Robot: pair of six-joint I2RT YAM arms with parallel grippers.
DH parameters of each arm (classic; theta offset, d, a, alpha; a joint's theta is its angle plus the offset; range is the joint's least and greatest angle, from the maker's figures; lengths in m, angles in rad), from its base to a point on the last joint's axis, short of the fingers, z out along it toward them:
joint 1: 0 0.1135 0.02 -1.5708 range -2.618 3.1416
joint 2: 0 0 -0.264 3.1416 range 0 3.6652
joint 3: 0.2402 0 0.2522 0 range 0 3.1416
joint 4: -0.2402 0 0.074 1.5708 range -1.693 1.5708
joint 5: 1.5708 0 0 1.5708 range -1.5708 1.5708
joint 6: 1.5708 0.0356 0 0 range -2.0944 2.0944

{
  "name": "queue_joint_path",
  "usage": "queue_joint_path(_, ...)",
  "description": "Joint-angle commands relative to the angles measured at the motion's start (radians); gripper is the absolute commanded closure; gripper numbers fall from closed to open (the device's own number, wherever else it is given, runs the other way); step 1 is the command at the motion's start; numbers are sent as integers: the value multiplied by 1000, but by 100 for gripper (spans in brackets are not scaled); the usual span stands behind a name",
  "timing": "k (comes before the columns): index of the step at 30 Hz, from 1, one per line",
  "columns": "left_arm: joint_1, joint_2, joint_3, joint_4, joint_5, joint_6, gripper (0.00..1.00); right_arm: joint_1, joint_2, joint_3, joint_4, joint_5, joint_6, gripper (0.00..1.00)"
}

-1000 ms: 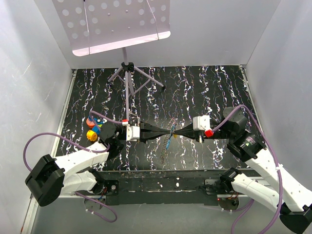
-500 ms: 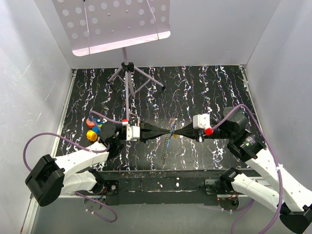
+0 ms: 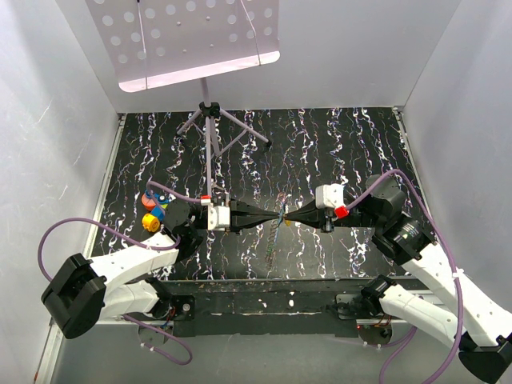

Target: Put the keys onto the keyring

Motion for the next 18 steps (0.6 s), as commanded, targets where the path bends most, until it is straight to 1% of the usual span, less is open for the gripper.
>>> queue_joint_path(1, -2, 3, 38, -12, -1, 16, 100, 2, 2, 52, 98, -1, 21, 99)
queue_joint_path(18, -2, 1, 44, -34, 16, 28, 100, 4, 5, 60, 95, 2, 21, 99)
